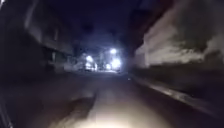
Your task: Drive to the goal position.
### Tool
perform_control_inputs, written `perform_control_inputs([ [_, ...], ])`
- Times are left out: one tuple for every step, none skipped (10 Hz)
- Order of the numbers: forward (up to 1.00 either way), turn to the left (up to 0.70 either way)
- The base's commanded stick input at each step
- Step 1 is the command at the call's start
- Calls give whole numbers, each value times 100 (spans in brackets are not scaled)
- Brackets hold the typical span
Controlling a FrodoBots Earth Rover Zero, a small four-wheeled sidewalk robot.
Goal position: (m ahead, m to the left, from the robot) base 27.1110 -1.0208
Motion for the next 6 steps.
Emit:
perform_control_inputs([
  [70,0],
  [70,0],
  [70,0],
  [70,0],
  [70,0],
  [70,0],
])
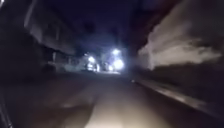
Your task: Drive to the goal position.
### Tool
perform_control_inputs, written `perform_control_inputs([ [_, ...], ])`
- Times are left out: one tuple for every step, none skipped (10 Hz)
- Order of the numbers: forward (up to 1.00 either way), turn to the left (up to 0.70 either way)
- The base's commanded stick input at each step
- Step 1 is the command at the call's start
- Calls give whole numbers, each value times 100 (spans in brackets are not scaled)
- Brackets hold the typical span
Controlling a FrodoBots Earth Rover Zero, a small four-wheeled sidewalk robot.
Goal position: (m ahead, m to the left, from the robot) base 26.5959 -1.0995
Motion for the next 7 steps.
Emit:
perform_control_inputs([
  [70,0],
  [70,0],
  [70,0],
  [70,0],
  [70,0],
  [70,0],
  [70,0],
])
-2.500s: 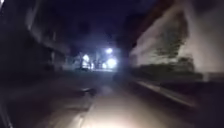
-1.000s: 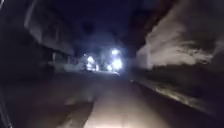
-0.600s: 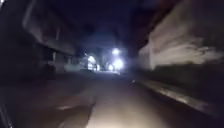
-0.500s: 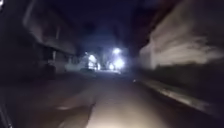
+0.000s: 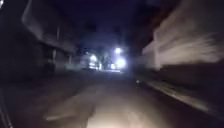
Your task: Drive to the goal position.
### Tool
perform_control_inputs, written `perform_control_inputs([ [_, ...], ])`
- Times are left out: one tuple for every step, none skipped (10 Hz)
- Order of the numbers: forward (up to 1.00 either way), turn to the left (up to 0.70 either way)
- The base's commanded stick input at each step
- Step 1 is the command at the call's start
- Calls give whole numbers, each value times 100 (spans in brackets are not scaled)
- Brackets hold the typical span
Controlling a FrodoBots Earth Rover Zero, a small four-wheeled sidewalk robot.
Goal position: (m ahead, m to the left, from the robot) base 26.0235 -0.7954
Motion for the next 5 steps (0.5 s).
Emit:
perform_control_inputs([
  [70,0],
  [70,0],
  [70,-12],
  [70,-35],
  [70,-35],
])
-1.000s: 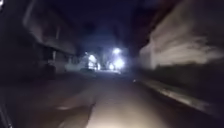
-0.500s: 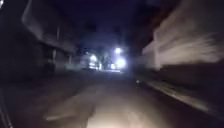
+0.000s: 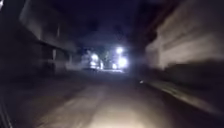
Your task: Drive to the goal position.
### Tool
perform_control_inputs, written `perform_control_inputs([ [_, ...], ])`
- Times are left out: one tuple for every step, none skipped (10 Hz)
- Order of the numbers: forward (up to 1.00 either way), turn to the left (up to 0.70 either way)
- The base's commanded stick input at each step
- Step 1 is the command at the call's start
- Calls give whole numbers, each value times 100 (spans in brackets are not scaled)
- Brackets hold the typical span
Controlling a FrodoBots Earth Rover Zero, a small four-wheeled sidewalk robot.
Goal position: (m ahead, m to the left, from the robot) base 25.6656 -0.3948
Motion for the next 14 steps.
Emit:
perform_control_inputs([
  [70,-35],
  [70,-35],
  [70,-35],
  [70,-35],
  [70,-29],
  [70,0],
  [70,0],
  [70,0],
  [70,0],
  [70,0],
  [70,0],
  [70,0],
  [70,0],
  [70,0],
])
